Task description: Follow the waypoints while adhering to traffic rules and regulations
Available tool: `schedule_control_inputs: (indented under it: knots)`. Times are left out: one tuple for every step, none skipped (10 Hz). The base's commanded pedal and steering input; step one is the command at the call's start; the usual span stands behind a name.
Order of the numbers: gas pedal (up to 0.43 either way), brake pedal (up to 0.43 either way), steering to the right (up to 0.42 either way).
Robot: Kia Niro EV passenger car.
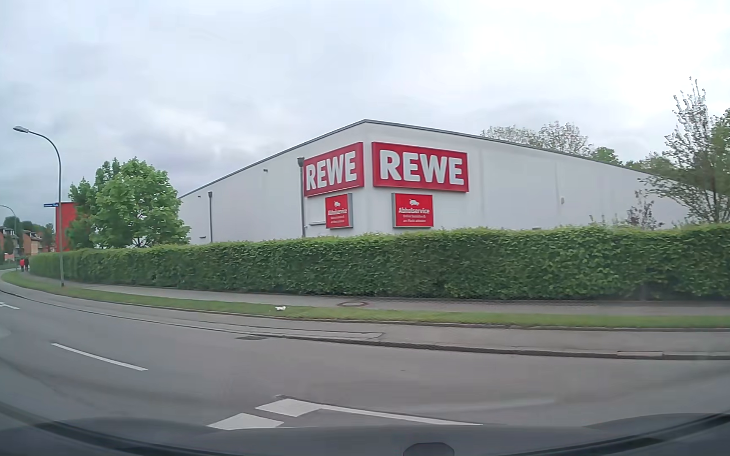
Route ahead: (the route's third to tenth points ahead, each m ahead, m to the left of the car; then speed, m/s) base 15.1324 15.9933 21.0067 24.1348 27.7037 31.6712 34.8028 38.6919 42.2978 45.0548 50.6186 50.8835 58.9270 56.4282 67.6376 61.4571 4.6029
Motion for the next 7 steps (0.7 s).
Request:
schedule_control_inputs:
  knots:
    - [0.110,0.000,-0.398]
    - [0.110,0.000,-0.401]
    - [0.110,0.000,-0.406]
    - [0.110,0.000,-0.409]
    - [0.110,0.000,-0.414]
    - [0.110,0.000,-0.418]
    - [0.118,0.000,-0.418]
